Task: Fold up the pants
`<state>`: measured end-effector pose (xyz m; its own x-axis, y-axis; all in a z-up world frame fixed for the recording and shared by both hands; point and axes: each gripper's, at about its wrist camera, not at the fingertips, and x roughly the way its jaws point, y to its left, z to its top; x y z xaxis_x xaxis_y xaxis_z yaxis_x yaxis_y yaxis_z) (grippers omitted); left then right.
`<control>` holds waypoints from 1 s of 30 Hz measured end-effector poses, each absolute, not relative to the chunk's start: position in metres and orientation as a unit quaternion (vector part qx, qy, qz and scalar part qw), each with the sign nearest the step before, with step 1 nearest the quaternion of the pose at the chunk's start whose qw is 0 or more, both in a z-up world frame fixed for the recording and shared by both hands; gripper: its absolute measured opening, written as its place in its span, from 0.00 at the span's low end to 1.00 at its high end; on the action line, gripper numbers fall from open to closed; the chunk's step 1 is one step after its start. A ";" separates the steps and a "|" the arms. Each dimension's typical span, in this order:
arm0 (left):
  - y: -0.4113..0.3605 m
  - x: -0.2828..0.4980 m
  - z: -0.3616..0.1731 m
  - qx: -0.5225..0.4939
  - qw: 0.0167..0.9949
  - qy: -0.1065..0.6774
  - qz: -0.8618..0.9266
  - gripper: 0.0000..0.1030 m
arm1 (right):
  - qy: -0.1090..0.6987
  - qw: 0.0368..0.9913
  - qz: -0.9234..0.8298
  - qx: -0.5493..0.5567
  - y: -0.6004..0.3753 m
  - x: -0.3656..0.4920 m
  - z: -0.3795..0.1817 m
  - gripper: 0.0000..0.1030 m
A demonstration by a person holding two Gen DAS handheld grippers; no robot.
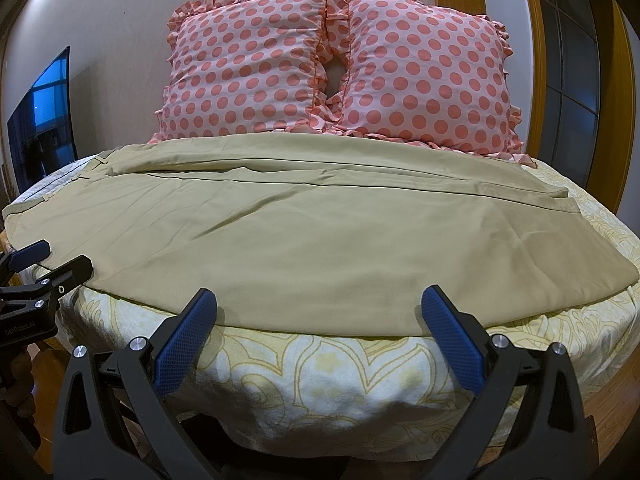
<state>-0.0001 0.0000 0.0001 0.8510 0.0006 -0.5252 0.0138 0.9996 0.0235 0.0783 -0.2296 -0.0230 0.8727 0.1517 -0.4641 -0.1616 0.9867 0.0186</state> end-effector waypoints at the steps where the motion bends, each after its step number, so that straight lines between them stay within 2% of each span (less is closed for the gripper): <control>1: 0.000 0.000 0.000 0.013 0.962 0.273 -0.003 0.98 | 0.239 0.968 0.081 -0.010 -0.229 0.078 -0.023 0.99; 30: 0.000 0.000 0.000 0.013 0.962 0.272 -0.003 0.98 | 0.238 0.968 0.080 -0.010 -0.227 0.077 -0.025 0.99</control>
<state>-0.0002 -0.0001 0.0001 0.8524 0.0010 -0.5229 0.0136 0.9996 0.0239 0.0774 -0.2268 -0.0247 0.8739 0.1506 -0.4622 -0.1603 0.9869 0.0186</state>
